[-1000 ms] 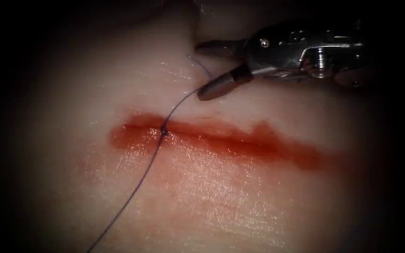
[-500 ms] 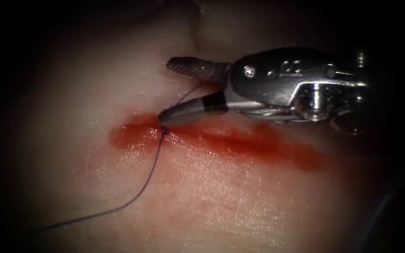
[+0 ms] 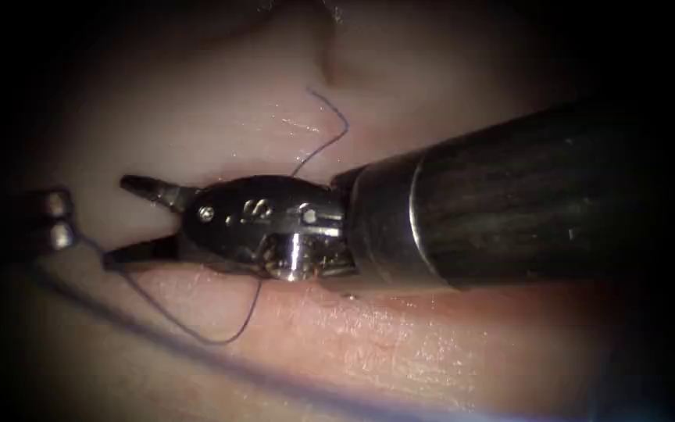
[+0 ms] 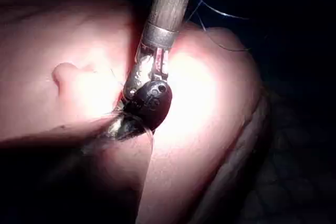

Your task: Wound Closure

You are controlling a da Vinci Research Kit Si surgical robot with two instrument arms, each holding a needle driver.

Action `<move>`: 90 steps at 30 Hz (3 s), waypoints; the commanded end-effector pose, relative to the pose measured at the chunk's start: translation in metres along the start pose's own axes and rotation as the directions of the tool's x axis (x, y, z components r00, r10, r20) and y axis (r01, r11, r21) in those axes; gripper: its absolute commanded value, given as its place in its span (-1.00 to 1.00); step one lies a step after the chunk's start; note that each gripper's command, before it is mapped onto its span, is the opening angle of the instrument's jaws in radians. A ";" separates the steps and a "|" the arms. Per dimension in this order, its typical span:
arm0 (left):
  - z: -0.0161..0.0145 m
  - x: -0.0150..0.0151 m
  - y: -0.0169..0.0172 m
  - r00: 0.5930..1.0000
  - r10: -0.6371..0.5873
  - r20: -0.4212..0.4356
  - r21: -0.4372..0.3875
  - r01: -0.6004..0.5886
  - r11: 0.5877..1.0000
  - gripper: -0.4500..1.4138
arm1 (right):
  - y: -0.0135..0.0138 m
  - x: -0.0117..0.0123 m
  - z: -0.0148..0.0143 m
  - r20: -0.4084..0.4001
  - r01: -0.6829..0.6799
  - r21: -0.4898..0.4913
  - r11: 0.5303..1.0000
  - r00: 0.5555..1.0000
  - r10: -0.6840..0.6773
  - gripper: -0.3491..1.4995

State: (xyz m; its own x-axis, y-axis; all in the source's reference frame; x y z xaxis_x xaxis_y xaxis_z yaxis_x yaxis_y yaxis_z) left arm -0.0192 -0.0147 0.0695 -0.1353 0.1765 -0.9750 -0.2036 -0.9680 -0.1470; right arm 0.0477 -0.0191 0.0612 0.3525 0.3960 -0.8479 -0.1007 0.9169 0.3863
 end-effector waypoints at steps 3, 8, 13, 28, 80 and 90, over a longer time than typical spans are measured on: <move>0.0016 -0.0016 -0.0010 1.000 0.002 -0.004 -0.008 -0.002 1.000 -1.00 | -0.0009 0.0000 0.0001 -0.004 0.000 0.036 0.999 1.000 0.000 0.45; 0.0028 -0.0036 -0.0033 1.000 0.008 -0.011 -0.029 -0.008 1.000 -1.00 | -0.0021 0.0001 0.0000 -0.020 0.010 0.097 0.995 1.000 -0.008 0.33; 0.0039 -0.0074 -0.0051 0.999 0.007 -0.032 -0.057 -0.009 0.998 -1.00 | -0.0031 0.0007 -0.0005 -0.058 0.015 0.141 0.990 0.998 -0.006 0.33; 0.0048 -0.0173 -0.0040 0.998 -0.036 -0.043 -0.103 0.032 0.994 -1.00 | -0.0021 0.0013 -0.0055 -0.259 -0.089 0.218 0.972 0.955 0.145 0.11; 0.0070 -0.0190 0.0031 0.993 -0.092 -0.077 -0.170 0.077 0.982 -1.00 | 0.0012 -0.0071 -0.0115 -0.470 -0.727 -0.144 0.671 0.647 0.600 -0.05; 0.0071 -0.0190 0.0034 0.993 -0.090 -0.079 -0.173 0.075 0.982 -1.00 | 0.0024 -0.0108 -0.0124 -0.506 -0.922 -0.055 0.383 0.357 0.785 0.07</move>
State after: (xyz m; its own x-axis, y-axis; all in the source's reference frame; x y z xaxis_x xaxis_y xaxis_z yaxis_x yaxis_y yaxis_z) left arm -0.0236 -0.0194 0.0881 -0.0398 0.2452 -0.9687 -0.0461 -0.9688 -0.2434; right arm 0.0316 -0.0200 0.0665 -0.4356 0.8881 -0.1464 -0.3989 -0.0446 0.9159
